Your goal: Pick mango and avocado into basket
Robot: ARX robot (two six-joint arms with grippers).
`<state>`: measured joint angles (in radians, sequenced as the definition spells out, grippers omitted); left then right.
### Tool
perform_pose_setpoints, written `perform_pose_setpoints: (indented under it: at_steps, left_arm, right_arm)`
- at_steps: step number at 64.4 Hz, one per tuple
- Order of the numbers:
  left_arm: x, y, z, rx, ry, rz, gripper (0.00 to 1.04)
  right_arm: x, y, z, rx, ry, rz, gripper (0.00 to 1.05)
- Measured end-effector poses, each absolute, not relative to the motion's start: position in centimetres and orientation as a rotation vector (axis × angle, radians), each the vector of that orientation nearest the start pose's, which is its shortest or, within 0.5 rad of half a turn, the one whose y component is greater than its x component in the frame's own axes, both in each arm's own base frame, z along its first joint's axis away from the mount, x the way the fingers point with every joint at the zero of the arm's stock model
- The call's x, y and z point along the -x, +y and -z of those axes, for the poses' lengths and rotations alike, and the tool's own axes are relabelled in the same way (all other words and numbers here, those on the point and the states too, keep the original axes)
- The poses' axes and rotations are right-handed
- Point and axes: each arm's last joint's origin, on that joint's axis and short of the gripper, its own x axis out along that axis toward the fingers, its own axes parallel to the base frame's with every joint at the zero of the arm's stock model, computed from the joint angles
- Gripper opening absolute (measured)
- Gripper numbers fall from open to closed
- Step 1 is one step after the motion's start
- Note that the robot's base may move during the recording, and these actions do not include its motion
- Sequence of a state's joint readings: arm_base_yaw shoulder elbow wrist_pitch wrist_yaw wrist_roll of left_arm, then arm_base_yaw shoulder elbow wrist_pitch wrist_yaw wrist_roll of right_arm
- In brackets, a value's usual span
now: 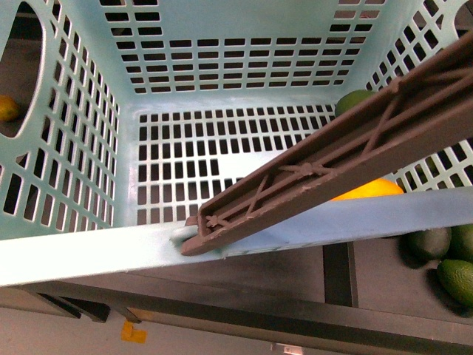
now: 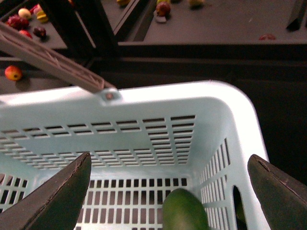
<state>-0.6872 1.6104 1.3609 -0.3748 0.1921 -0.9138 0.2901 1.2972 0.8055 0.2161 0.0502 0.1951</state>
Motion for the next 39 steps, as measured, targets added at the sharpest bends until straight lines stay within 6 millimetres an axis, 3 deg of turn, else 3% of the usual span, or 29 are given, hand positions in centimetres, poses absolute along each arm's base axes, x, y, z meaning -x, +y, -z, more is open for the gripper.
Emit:
perform_pose_setpoints:
  at_steps: [14,24,34,39]
  left_arm:
    - [-27.5,-23.3,-30.9,0.666,0.955,0.501,0.14]
    - [-27.5,-23.4,-30.9,0.665,0.953,0.499,0.14]
    - [-27.4,-23.5,-30.9,0.664,0.957,0.506,0.14]
    - [-27.5,-23.4,-30.9,0.666,0.956,0.502,0.14]
  right_arm:
    - [-23.2,5.5,-29.6,-0.188,0.201,0.050,0.96]
    - [-22.1,4.9,-30.0,-0.222,0.170,0.095,0.96]
    - [-20.9,4.1,-27.6,-0.100,0.017,-0.013,0.73]
    - [-19.4,3.0,-25.6,-0.041,-0.002,-0.008,0.54]
